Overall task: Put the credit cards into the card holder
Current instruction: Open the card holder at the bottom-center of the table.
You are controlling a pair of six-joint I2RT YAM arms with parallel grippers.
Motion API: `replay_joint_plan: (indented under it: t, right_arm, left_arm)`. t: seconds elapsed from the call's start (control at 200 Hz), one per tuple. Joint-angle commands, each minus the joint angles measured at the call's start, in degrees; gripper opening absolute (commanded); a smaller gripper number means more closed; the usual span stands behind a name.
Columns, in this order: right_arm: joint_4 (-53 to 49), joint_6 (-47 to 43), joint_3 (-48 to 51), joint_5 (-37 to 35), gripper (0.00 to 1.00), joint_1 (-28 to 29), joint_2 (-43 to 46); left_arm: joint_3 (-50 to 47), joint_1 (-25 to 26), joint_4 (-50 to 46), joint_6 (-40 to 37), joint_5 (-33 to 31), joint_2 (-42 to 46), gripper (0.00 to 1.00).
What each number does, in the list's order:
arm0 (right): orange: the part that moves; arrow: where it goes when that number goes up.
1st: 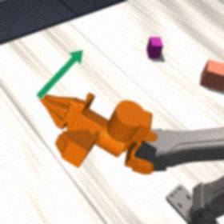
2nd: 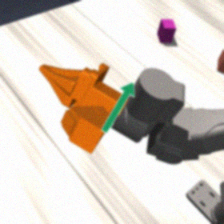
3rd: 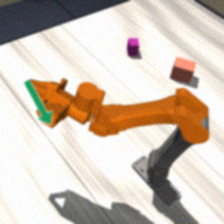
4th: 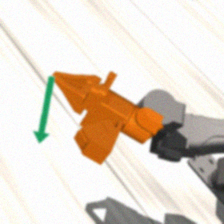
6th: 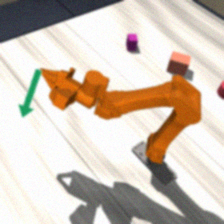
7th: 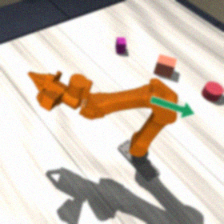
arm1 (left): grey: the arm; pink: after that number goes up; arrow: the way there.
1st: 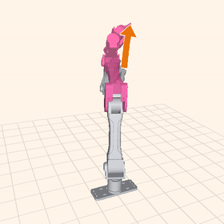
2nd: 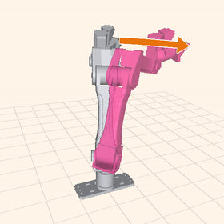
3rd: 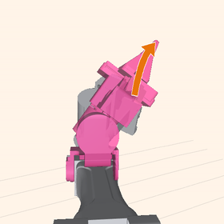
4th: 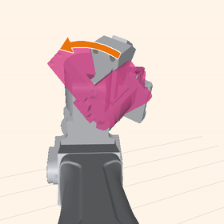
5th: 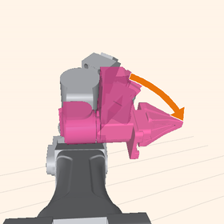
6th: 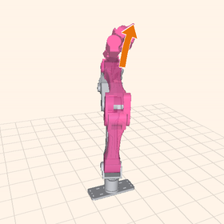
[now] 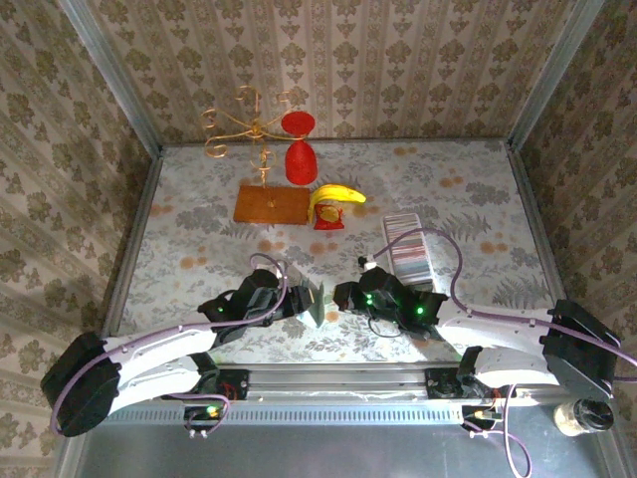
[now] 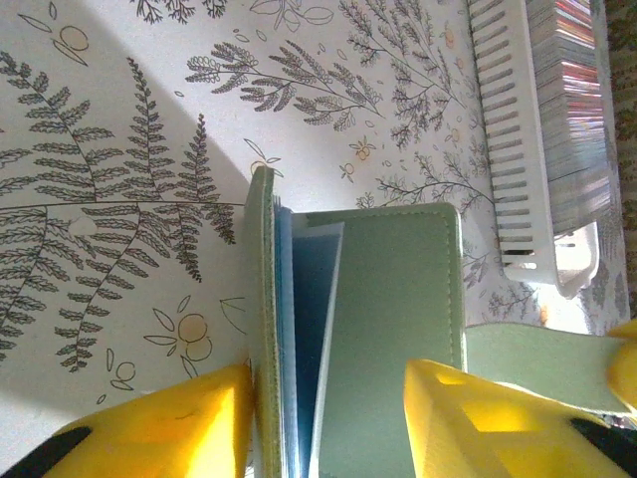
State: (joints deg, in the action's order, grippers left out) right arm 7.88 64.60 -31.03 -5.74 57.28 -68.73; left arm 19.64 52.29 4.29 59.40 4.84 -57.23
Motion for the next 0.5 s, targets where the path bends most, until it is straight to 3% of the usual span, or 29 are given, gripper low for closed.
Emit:
replay_joint_plan:
  t: [0.0, 0.215, 0.495]
  right_arm:
    - [-3.3, 2.1, 1.3, -3.7, 0.0, -0.1, 0.8]
    - [-4.0, 2.8, 2.1, -4.4, 0.0, -0.3, 0.6]
    - [-6.2, 3.5, 2.3, -5.6, 0.0, -0.5, -0.5]
  left_arm:
    - [0.3, -0.6, 0.2, -0.4, 0.2, 0.8, 0.42]
    - [1.0, -0.5, 1.2, -0.5, 0.9, -0.8, 0.31]
    - [1.6, -0.4, 2.0, -0.6, 1.9, -0.2, 0.26]
